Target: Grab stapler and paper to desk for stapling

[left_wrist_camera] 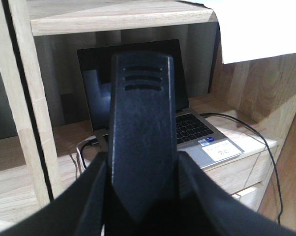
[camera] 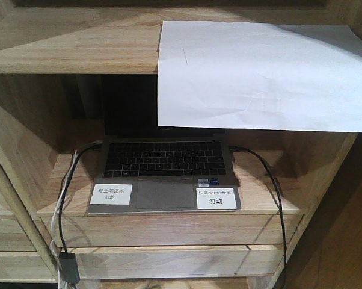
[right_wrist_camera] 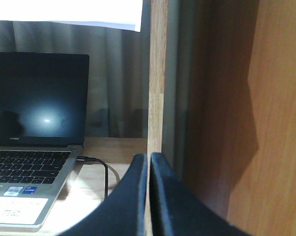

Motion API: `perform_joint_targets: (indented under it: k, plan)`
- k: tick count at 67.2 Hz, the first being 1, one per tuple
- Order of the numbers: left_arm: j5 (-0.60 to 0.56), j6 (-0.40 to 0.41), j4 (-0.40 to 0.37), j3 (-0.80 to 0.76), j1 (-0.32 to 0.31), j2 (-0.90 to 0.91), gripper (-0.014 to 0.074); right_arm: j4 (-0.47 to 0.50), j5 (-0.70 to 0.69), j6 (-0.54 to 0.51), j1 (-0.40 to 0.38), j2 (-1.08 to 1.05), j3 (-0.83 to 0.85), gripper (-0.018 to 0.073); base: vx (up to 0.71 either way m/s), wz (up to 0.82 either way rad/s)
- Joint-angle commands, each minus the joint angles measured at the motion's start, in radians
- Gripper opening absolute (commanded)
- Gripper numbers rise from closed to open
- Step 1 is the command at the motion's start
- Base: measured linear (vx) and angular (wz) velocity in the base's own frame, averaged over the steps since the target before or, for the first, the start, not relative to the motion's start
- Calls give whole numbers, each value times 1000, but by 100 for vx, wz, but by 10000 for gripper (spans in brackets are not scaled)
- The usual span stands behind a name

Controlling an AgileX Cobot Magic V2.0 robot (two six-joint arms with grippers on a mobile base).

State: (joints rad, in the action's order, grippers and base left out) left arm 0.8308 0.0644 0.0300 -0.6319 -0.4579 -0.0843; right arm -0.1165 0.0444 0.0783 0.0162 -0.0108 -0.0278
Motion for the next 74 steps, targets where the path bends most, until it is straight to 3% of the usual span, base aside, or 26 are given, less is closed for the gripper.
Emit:
perform_joint_targets:
  k: [1, 16, 22, 28, 34, 38, 48, 53, 62, 74]
  plan:
    - [-126, 5, -2, -28, -7, -14, -7, -2, -72, 1, -3, -14, -2, -9, 0, 0]
    - [-126, 5, -2, -28, -7, -14, -7, 1, -86, 5, -3, -14, -2, -9, 0, 0]
    - [-126, 5, -2, -28, -7, -14, -7, 2, -109, 54, -3, -14, -3, -9, 0, 0]
    - [-126, 5, -2, -28, -7, -14, -7, 1, -158, 222, -3, -14, -3, -9, 0, 0]
    - [-126, 5, -2, -28, -7, -14, -7, -20, -222, 503, -3, -14, -3, -9, 0, 0]
    - [-126, 5, -2, -28, -7, -14, -7, -69, -237, 695, -3, -14, -3, -9, 0, 0]
    - [-126, 5, -2, -28, -6, -14, -7, -197, -237, 1022, -3, -14, -3, -9, 0, 0]
    - [-126, 5, -2, -28, -6, -14, -7, -228, -222, 1121, -3, -14, -3, -8, 0, 0]
    - [-126, 5, -2, -28, -6, -14, -7, -251, -204, 1196, -3, -14, -3, 17, 0, 0]
    - [-126, 5, -2, -28, -6, -14, -7, -278, -232, 1370, -3, -5, -3, 169, 0, 0]
